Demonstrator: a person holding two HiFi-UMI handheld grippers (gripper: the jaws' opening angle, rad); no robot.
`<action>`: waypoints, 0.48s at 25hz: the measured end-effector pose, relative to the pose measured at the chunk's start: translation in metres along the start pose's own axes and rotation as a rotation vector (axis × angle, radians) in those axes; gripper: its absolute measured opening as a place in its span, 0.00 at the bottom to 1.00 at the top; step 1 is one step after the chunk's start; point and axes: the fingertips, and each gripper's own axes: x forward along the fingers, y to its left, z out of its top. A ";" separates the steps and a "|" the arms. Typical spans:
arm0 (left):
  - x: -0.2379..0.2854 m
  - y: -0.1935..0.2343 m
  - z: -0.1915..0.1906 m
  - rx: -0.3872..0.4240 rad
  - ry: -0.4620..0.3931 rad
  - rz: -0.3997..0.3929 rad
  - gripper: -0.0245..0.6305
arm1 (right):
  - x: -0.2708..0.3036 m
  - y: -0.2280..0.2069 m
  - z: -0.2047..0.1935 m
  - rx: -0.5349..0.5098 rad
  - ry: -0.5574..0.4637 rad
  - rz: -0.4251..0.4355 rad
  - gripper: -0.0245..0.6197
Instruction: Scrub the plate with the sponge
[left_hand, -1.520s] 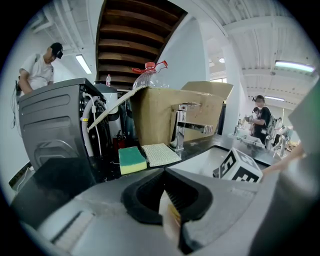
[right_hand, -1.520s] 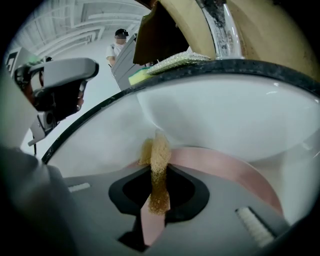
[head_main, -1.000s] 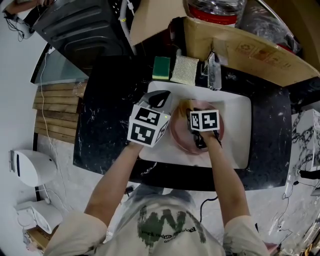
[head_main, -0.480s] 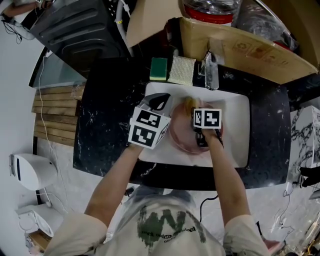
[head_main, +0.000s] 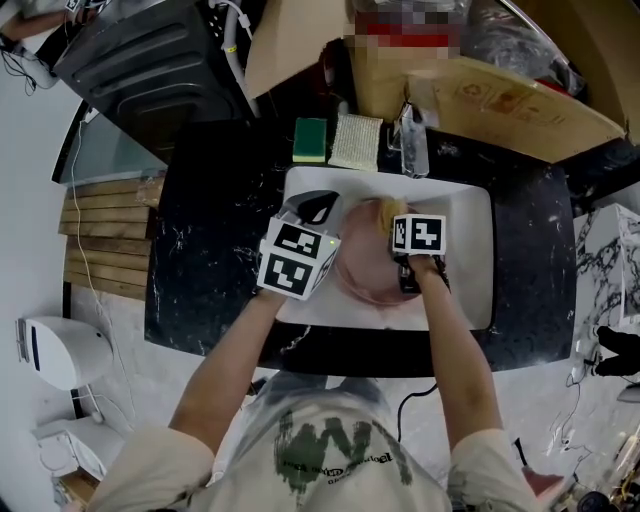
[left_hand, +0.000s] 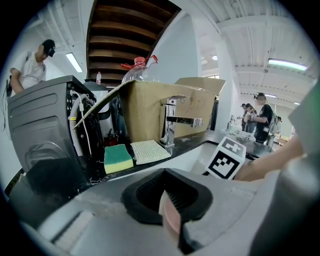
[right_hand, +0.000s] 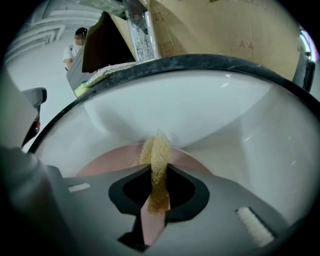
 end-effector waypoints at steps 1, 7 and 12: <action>0.000 0.000 0.000 0.000 -0.001 -0.001 0.04 | -0.001 -0.003 -0.001 0.002 0.005 -0.007 0.14; -0.002 -0.002 -0.002 0.005 0.001 -0.007 0.04 | -0.010 -0.017 -0.006 0.001 0.017 -0.058 0.14; -0.003 -0.004 -0.004 0.004 0.002 -0.014 0.04 | -0.019 -0.023 -0.009 -0.020 0.028 -0.086 0.14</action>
